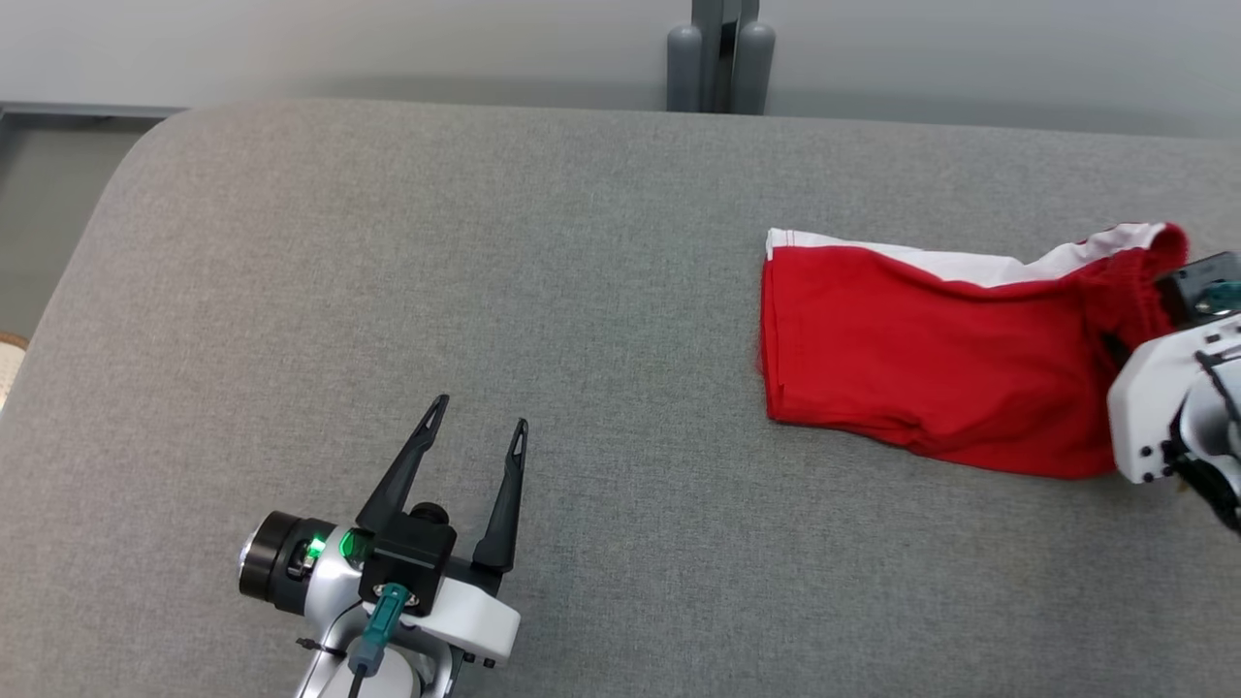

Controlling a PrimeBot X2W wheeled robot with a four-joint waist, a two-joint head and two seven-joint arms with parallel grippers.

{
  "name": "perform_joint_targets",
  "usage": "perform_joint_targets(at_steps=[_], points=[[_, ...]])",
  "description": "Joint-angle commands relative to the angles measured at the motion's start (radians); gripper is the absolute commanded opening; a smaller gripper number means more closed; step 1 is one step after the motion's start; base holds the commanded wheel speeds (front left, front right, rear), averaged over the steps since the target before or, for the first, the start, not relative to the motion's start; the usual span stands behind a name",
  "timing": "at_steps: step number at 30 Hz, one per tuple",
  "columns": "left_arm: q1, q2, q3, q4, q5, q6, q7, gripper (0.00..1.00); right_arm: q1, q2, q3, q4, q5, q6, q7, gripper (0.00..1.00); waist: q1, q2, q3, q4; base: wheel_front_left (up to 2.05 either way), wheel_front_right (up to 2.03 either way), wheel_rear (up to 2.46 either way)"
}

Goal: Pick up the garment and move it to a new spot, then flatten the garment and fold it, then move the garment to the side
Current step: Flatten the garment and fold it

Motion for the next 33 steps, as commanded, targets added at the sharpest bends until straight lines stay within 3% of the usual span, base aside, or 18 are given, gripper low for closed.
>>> perform_joint_targets(at_steps=[1,19,33], points=[[0.006,0.001,0.003,0.003,-0.008,-0.002,0.0,1.0,0.007,0.007,0.015,-0.017,0.009,0.0,0.014,0.0,0.0,0.0,-0.02,-0.012,0.0,0.0,0.0],[0.041,-0.025,0.019,0.012,-0.021,-0.01,0.0,1.0,-0.053,0.09,0.074,-0.113,0.115,0.0,0.128,0.0,0.0,0.0,-0.071,0.014,0.0,0.0,0.0],[0.027,-0.034,0.02,0.01,-0.011,-0.024,0.0,1.0,-0.064,0.177,0.068,-0.072,0.224,0.0,0.151,0.0,0.0,0.0,-0.047,0.077,0.0,0.0,0.0]])
